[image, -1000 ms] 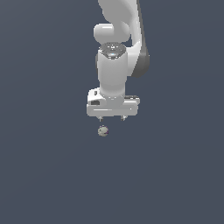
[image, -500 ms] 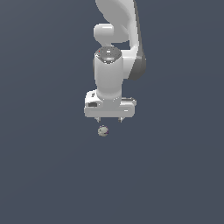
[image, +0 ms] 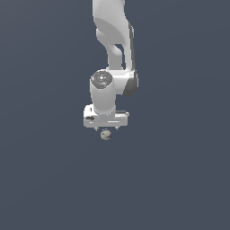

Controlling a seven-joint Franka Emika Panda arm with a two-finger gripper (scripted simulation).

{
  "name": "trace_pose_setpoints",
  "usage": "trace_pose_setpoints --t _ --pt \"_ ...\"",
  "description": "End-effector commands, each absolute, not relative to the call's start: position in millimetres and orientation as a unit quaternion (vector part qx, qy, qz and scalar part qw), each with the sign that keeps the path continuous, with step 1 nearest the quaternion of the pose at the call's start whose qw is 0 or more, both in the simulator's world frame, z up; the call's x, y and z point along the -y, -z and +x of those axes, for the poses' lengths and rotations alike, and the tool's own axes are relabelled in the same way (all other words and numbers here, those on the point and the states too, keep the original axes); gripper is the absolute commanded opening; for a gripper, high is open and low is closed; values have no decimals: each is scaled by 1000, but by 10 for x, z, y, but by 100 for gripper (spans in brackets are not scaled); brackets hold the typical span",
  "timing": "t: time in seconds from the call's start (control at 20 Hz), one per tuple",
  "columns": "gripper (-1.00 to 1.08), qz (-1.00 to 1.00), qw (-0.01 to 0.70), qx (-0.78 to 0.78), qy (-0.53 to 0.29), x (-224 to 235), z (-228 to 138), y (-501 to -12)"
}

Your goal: Pick up the object and move it to a goal position.

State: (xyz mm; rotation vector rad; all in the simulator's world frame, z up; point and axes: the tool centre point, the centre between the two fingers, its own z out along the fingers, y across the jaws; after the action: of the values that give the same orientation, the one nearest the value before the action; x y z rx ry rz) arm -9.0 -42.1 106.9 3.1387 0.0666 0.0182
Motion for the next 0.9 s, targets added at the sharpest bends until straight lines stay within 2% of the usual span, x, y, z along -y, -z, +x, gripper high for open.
trace_pose_setpoints --t 0.0,0.45,0.85 --pt "100 1000 0 -24 -2 472 -136 -939" --pt "100 1000 0 -24 0 497 -163 -829" --pt "100 1000 0 -25 0 501 -178 -466"
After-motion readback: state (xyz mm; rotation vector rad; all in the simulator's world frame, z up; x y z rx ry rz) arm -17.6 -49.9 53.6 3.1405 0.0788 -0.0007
